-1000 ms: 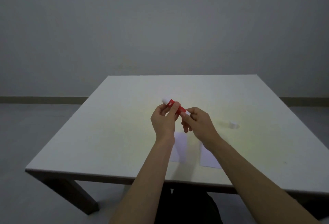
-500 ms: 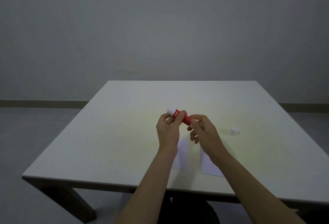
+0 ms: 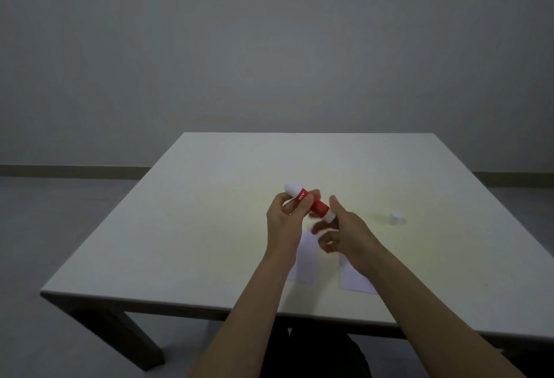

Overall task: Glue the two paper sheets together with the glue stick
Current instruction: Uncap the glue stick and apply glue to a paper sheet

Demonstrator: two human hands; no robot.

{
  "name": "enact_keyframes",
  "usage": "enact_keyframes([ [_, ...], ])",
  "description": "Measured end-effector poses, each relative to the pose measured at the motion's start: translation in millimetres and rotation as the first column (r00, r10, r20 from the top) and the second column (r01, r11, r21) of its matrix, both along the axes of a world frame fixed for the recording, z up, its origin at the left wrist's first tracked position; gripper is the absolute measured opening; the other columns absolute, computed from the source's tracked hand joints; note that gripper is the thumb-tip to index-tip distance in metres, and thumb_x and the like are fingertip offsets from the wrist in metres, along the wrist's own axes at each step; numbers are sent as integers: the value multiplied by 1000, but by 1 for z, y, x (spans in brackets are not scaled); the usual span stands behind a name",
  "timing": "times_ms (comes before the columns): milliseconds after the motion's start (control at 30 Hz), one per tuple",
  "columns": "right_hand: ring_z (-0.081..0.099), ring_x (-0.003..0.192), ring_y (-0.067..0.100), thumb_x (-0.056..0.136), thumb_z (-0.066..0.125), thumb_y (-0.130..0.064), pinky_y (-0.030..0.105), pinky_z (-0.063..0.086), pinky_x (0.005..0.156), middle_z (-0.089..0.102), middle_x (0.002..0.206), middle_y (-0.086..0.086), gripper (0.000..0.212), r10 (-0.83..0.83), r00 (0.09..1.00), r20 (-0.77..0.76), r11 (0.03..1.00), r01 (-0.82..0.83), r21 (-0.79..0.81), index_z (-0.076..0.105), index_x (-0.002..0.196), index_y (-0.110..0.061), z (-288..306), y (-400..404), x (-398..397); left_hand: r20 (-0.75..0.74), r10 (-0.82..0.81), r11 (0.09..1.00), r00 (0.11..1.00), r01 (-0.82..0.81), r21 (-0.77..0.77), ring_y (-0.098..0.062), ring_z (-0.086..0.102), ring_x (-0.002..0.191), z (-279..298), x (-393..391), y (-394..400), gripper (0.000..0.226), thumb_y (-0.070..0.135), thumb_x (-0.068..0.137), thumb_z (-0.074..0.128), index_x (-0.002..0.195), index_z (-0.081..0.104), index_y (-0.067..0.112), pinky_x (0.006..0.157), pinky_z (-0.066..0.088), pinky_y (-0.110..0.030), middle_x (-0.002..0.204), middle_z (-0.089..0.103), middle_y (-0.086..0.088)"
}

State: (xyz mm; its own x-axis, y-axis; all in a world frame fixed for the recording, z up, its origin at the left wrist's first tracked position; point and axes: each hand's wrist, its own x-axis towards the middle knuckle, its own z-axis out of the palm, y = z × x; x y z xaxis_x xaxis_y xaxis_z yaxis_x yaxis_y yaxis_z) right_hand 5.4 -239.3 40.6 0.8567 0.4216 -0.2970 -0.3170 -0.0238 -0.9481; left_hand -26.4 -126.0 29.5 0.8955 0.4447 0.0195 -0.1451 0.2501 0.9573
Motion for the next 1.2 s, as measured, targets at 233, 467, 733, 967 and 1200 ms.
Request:
enact_keyframes([
  [233,48,51,9,92,57,-21,18,39,49,54,62,-7,19,80,862,501,987,2,-161,69,106,-18,-3,1,11,-103,-195,869,975,220,444,1,65,102,2,-9,60,22,20,87,63,109,67,15,88,46,-15,107,72,7],
  [467,63,85,19,87,60,-30,31,47,72,74,95,-1,18,321,661,678,784,216,-582,70,99,-22,-21,-4,9,-670,-143,51,728,682,730,-16,-10,147,-33,-21,111,88,58,71,69,145,24,42,116,-8,-54,161,4,10],
  [733,61,87,24,91,46,-37,31,40,69,68,95,3,28,598,435,674,618,286,-733,63,102,-17,-26,14,-7,-652,-104,-18,751,654,756,-21,-18,146,-52,-19,109,95,66,67,65,146,17,43,114,-14,-54,161,-8,8],
  [967,63,88,21,86,53,-38,26,38,70,72,98,-1,28,669,377,641,659,98,-746,67,105,-24,-24,7,-11,-664,-121,-2,738,669,743,-20,-20,145,-52,-18,110,94,64,68,66,146,16,45,114,-15,-53,161,-9,8],
  [1200,63,88,24,87,55,-34,32,45,70,73,95,2,22,524,516,678,662,254,-705,67,101,-21,-27,-8,5,-673,-115,-3,731,677,736,-20,-20,146,-52,-17,110,96,67,66,65,146,15,45,114,-16,-54,161,-9,8],
])
